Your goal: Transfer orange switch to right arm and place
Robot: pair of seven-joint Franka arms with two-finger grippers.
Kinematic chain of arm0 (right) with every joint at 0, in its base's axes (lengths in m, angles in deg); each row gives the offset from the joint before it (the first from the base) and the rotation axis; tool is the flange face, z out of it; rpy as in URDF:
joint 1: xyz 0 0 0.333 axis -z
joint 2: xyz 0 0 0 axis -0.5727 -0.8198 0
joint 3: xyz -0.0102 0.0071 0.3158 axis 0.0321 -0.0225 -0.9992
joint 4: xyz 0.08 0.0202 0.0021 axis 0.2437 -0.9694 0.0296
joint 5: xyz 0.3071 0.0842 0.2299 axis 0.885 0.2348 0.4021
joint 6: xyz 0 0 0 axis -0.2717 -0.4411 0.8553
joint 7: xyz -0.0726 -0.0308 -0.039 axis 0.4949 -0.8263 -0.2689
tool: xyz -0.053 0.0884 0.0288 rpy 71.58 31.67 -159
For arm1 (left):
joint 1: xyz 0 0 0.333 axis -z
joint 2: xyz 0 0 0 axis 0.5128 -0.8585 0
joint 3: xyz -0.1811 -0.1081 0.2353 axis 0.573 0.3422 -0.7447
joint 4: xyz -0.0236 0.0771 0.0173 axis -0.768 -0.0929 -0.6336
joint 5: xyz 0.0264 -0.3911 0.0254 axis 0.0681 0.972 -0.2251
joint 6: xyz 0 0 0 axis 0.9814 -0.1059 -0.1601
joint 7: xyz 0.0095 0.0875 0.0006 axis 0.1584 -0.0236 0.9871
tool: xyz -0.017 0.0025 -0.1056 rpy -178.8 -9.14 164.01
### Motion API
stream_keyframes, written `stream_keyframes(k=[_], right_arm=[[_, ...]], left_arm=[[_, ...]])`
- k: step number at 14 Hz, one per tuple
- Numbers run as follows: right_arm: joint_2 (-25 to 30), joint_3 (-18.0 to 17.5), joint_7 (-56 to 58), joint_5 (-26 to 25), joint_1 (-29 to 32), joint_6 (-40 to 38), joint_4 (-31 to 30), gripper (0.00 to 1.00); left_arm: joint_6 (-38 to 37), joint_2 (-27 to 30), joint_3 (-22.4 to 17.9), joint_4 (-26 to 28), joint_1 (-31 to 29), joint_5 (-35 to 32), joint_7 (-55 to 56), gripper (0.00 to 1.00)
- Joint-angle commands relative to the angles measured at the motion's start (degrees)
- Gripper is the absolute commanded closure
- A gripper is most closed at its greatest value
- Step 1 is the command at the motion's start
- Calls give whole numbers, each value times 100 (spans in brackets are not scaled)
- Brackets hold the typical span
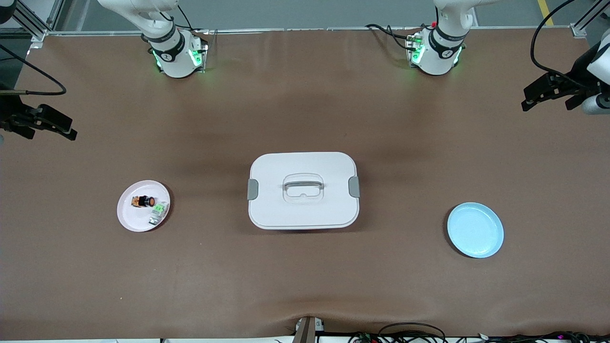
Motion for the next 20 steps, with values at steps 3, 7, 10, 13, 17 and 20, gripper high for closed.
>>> stream_keyframes(k=[3,7,10,13,17,20], right_arm=[[201,458,-67,34,-388,25,-244,0],[307,494,-67,25,-450,96,-385,0],[298,477,-67,34,-397,96,-376,0],[280,311,-58,34,-126,96,-358,0],[280,-137,-58,34,305,96,-358,0],[280,-253,-58,34,429,78,-358,0]], left_arm=[[-127,-41,7,-181,-22,-9,-26,0],[-127,-50,24,-225,-4,-18,-79,0],[-127,-50,24,-225,13,-27,-79,0],[-136,-50,68,-217,31,-27,-53,0],[-206,-50,77,-216,39,-27,-9,0],[-215,-77,86,-216,57,-36,262,0]])
